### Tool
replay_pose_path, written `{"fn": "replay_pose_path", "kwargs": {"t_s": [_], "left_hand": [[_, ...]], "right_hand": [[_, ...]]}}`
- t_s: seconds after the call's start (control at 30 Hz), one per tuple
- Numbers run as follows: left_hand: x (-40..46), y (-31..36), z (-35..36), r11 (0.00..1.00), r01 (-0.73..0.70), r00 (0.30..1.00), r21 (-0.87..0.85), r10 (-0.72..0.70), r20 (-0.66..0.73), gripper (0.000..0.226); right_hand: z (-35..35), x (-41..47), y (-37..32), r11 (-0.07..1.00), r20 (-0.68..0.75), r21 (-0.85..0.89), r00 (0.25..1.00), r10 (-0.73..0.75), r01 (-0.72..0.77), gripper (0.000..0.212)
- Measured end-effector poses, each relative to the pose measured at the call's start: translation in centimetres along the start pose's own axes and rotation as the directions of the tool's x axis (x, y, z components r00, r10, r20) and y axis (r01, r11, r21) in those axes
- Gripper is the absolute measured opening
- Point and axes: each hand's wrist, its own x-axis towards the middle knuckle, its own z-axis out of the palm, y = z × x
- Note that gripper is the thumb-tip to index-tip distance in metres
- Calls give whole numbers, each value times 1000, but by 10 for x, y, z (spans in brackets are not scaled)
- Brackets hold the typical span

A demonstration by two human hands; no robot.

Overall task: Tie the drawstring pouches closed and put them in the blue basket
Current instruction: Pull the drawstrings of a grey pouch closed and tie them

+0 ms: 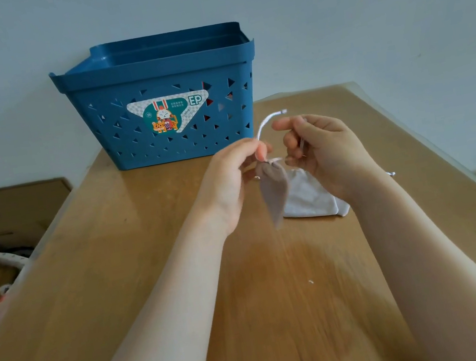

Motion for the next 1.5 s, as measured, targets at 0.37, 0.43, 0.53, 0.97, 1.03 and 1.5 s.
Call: {"fn": "replay_pose_path", "kwargs": {"t_s": [0.37, 0.43, 0.53, 0.97, 1.03, 1.5], "left_hand": [[-2, -5, 8, 891, 84, 988, 446, -18, -150, 32], [-3, -7, 7, 852, 8, 997, 524, 34, -70, 35], [-8, -11, 10, 761, -163, 983, 628, 72, 168, 38], [-2, -8, 4, 906, -88, 992, 415, 119, -51, 35], [-3, -6, 5, 916, -71, 994, 395, 98, -51, 33], [2, -4, -3, 964, 48, 991, 261, -13, -136, 31]], "right_hand": [[-8, -8, -24, 888, -84, -450, 985, -149, 96, 27], [-3, -9, -25, 925, -90, -364, 984, -154, 111, 21], [3, -10, -21, 951, -95, -279, 982, -163, 131, 21], [17, -4, 0, 616, 225, -724, 951, -215, 310, 33], [20, -4, 4, 518, 284, -761, 919, -273, 390, 35], [18, -6, 6, 695, 78, -663, 949, -306, 279, 7]]}}
